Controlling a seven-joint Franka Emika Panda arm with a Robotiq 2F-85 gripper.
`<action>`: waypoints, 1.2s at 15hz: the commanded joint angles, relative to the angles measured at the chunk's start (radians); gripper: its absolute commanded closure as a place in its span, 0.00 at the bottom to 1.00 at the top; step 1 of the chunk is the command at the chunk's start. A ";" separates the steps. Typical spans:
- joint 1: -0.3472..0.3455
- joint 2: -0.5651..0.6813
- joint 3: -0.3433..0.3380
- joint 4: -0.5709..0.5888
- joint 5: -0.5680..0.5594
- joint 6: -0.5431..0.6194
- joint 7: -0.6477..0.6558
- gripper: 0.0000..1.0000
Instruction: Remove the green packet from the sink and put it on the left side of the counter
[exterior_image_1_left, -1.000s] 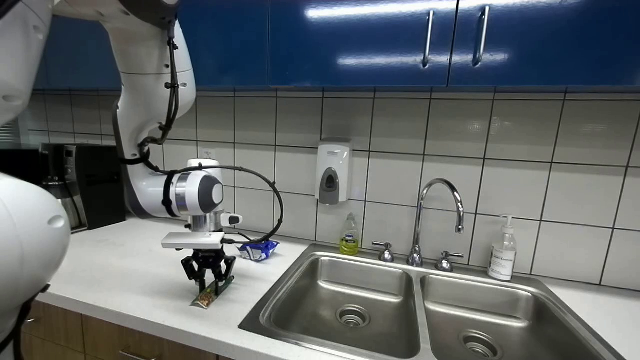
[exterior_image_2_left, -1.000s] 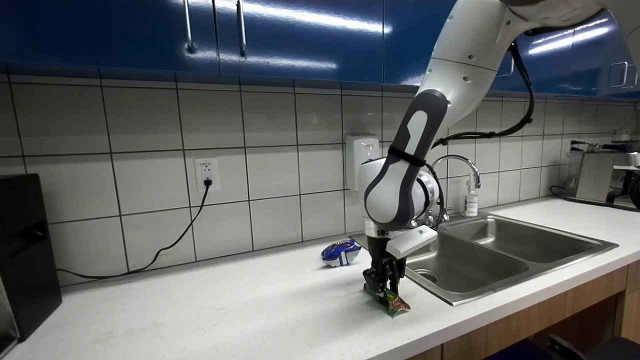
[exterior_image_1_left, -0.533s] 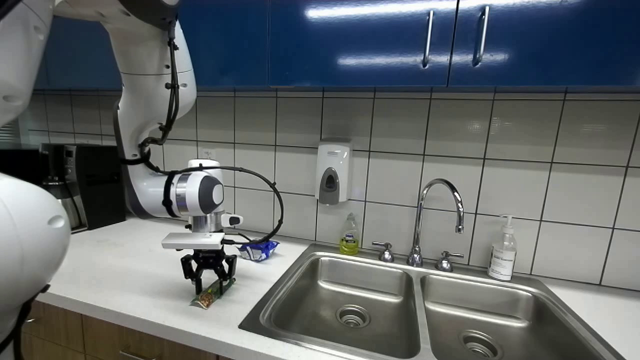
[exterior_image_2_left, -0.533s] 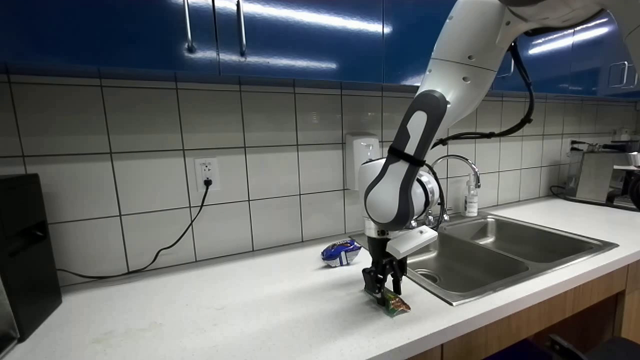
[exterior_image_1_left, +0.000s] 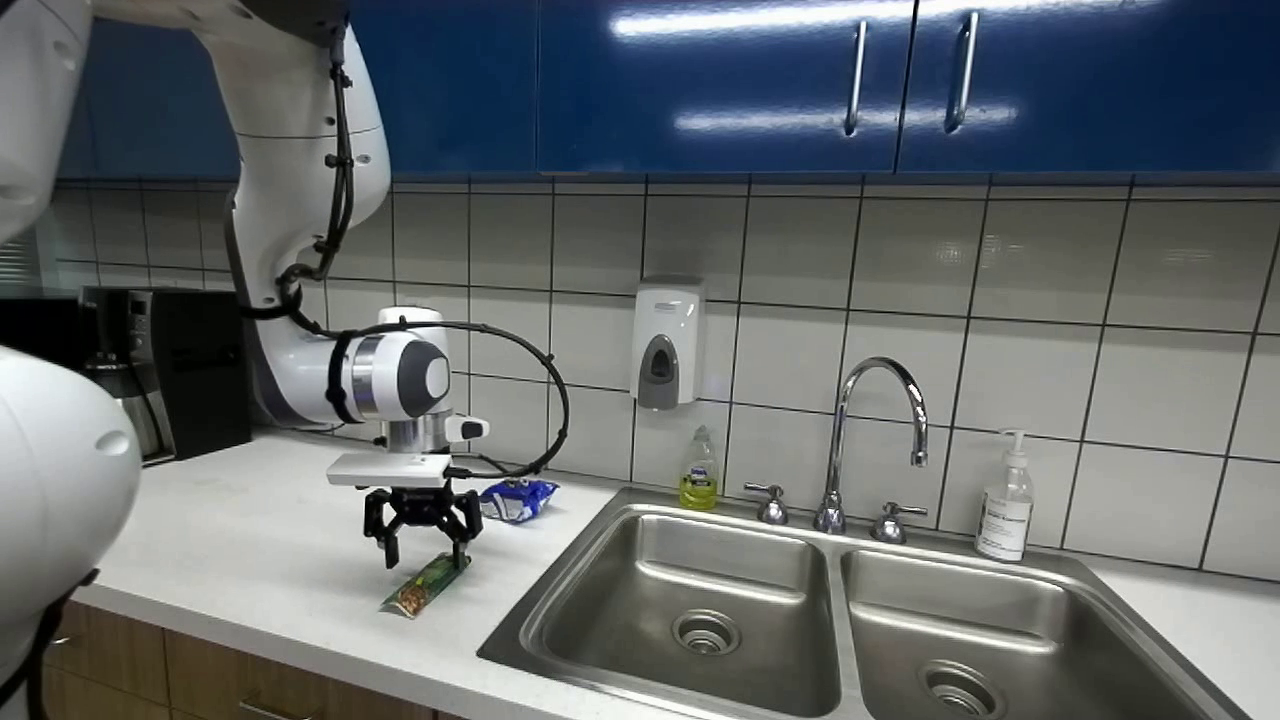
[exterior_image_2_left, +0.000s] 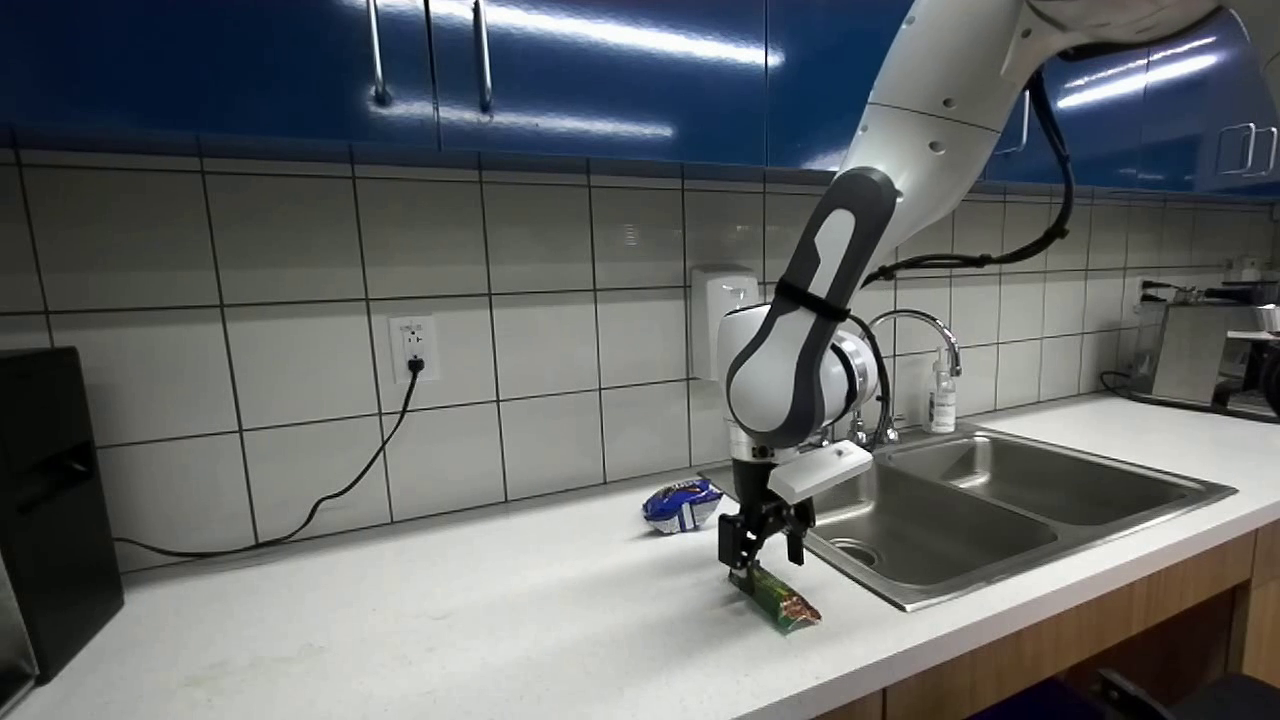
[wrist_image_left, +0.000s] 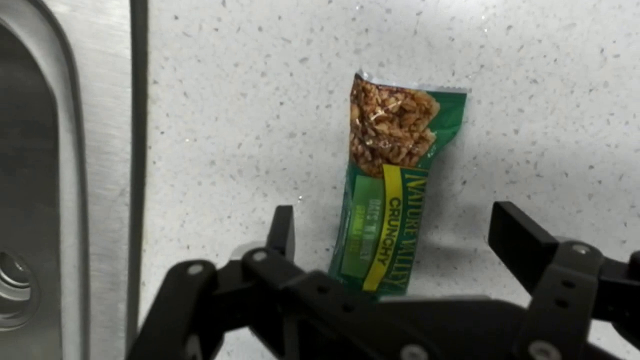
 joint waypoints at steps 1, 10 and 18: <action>0.001 -0.077 -0.003 -0.033 0.020 0.002 0.017 0.00; -0.014 -0.217 0.000 -0.129 0.051 0.012 0.032 0.00; -0.019 -0.321 0.006 -0.245 0.072 0.017 0.104 0.00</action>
